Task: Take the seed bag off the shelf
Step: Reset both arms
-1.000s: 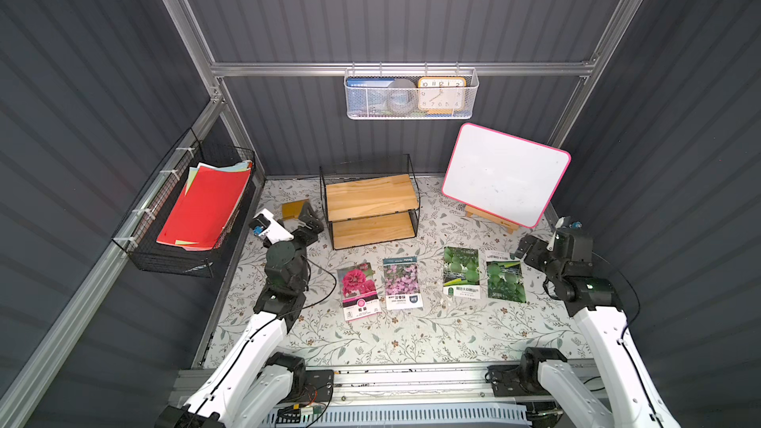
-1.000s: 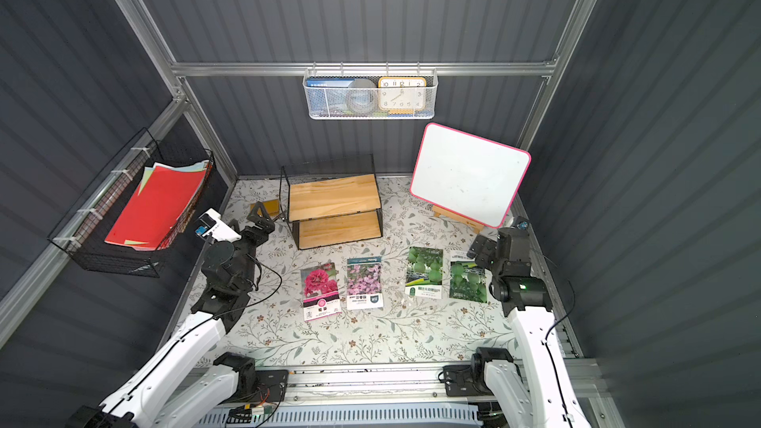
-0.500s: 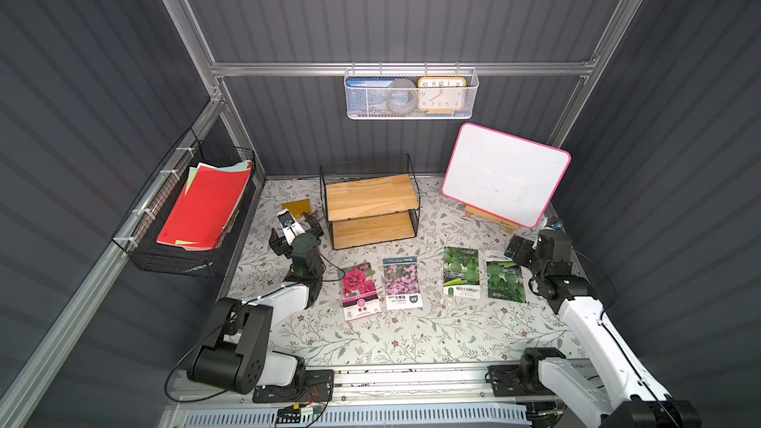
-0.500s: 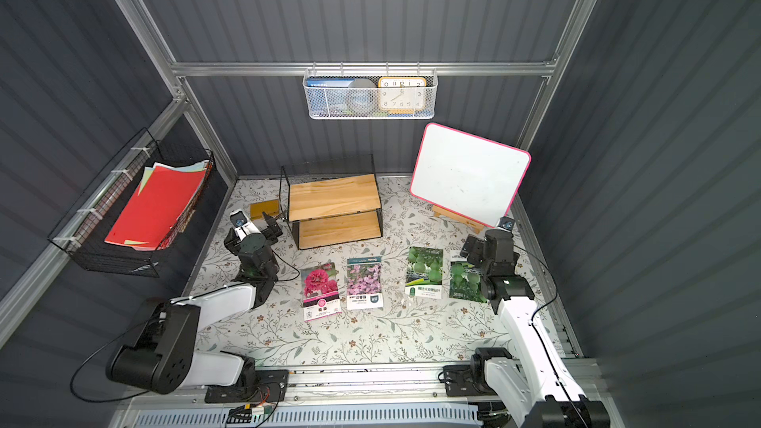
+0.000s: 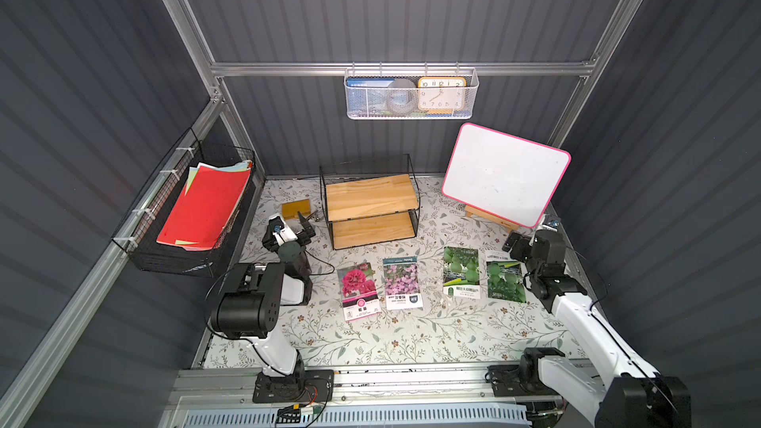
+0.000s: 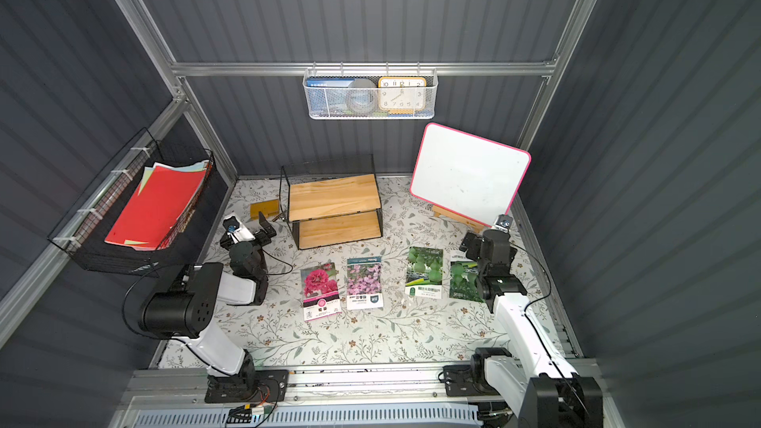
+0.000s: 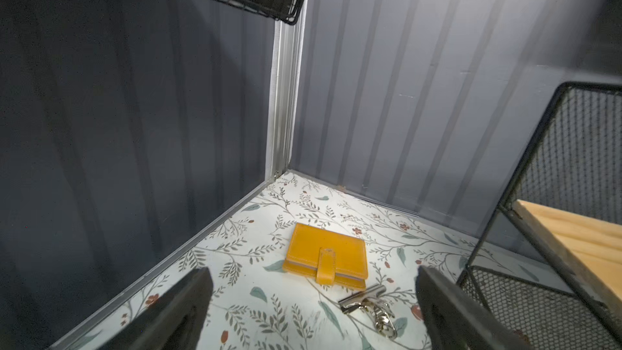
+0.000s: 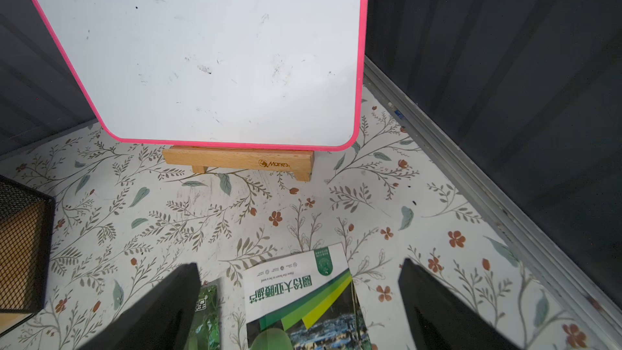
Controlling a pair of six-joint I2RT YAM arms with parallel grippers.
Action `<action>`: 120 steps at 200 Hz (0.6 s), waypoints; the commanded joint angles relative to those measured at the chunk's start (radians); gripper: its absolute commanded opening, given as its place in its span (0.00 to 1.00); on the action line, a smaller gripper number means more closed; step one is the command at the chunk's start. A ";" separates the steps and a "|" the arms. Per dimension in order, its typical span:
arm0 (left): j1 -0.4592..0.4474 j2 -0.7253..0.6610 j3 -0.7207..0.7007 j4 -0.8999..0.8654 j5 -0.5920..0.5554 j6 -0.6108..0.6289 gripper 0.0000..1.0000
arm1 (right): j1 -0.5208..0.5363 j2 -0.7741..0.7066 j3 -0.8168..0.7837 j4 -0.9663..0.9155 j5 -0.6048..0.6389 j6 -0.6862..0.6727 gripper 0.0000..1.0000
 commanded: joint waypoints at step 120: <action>0.058 -0.009 0.057 -0.029 0.271 0.011 1.00 | -0.022 0.536 -0.140 0.829 -0.182 -0.147 0.99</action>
